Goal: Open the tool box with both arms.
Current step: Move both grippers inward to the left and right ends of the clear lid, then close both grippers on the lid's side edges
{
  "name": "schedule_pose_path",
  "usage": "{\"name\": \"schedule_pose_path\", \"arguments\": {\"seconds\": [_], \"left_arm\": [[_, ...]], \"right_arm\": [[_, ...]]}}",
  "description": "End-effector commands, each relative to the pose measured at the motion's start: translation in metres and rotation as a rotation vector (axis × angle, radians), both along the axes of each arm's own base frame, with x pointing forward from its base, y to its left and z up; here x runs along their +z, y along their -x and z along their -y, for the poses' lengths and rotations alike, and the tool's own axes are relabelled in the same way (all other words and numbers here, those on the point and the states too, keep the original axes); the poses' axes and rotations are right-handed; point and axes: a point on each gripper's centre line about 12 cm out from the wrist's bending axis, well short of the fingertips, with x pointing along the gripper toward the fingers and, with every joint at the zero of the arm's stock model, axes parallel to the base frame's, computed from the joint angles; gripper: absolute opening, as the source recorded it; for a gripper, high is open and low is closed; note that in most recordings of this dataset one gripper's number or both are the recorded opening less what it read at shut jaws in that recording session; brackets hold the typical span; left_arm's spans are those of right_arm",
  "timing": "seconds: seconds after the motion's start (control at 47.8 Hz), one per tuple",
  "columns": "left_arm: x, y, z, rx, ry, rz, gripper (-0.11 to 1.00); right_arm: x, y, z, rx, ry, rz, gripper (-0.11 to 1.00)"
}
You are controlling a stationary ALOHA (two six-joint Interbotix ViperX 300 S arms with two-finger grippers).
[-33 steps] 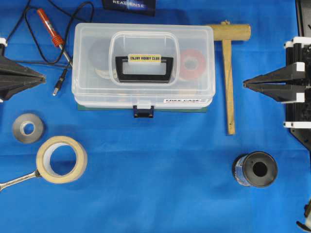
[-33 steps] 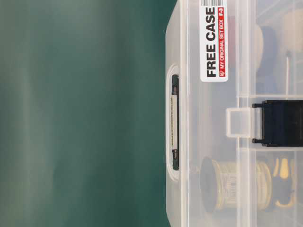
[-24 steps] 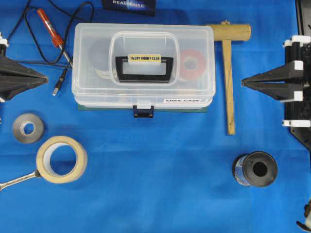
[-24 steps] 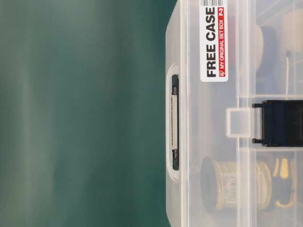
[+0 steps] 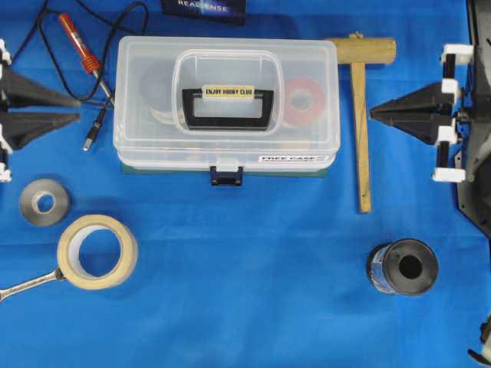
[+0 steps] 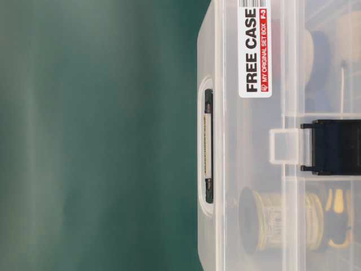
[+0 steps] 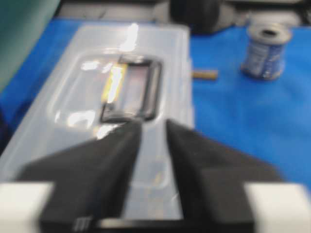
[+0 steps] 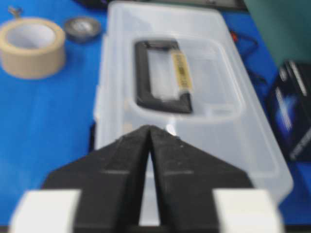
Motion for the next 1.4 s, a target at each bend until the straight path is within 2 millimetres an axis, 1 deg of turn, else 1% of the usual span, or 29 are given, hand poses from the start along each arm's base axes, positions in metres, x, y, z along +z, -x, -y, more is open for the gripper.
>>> {"name": "schedule_pose_path", "arguments": {"seconds": [0.0, 0.063, 0.125, 0.167, 0.188, 0.23, 0.272, 0.314, 0.46, 0.564, 0.711, 0.857, 1.003, 1.129, 1.38], "left_arm": [[-0.002, -0.002, -0.008, 0.04, 0.007, -0.028, 0.33], [-0.009, -0.001, -0.014, 0.068, 0.011, -0.06, 0.54], [-0.017, 0.0, -0.018, 0.087, 0.018, -0.104, 0.72], [-0.022, 0.001, -0.021, 0.101, 0.025, -0.137, 0.82], [-0.025, 0.001, -0.022, 0.108, 0.029, -0.151, 0.86], [-0.029, 0.002, -0.024, 0.116, 0.034, -0.175, 0.91], [-0.033, 0.003, -0.025, 0.127, 0.038, -0.19, 0.93], [-0.036, 0.003, -0.028, 0.139, 0.042, -0.204, 0.93], [-0.049, 0.001, -0.033, 0.16, 0.057, -0.258, 0.93], [-0.06, -0.005, -0.035, 0.164, 0.066, -0.297, 0.93], [-0.068, -0.017, -0.039, 0.167, 0.065, -0.3, 0.93], [-0.073, -0.029, -0.044, 0.17, 0.06, -0.279, 0.93], [-0.079, -0.039, -0.046, 0.17, 0.065, -0.305, 0.93], [-0.081, -0.044, -0.048, 0.17, 0.067, -0.316, 0.93], [-0.08, -0.045, -0.048, 0.17, 0.064, -0.31, 0.93]], "right_arm": [[-0.005, -0.004, 0.009, -0.042, -0.017, -0.055, 0.26], [-0.016, -0.004, 0.016, -0.071, -0.033, -0.125, 0.46], [-0.026, -0.005, 0.02, -0.09, -0.044, -0.184, 0.63], [-0.032, -0.005, 0.023, -0.101, -0.052, -0.215, 0.76], [-0.034, -0.005, 0.024, -0.105, -0.053, -0.229, 0.8], [-0.039, -0.005, 0.026, -0.114, -0.062, -0.257, 0.86], [-0.042, -0.006, 0.028, -0.122, -0.066, -0.268, 0.86], [-0.044, -0.006, 0.03, -0.129, -0.067, -0.278, 0.84], [-0.052, -0.01, 0.037, -0.156, -0.082, -0.312, 0.85], [-0.059, -0.016, 0.041, -0.166, -0.087, -0.331, 0.85], [-0.065, -0.024, 0.045, -0.169, -0.09, -0.348, 0.85], [-0.067, -0.031, 0.047, -0.169, -0.089, -0.345, 0.85], [-0.065, -0.037, 0.049, -0.17, -0.082, -0.317, 0.85], [-0.065, -0.041, 0.051, -0.17, -0.08, -0.308, 0.85], [-0.063, -0.044, 0.052, -0.171, -0.076, -0.285, 0.85]]}}
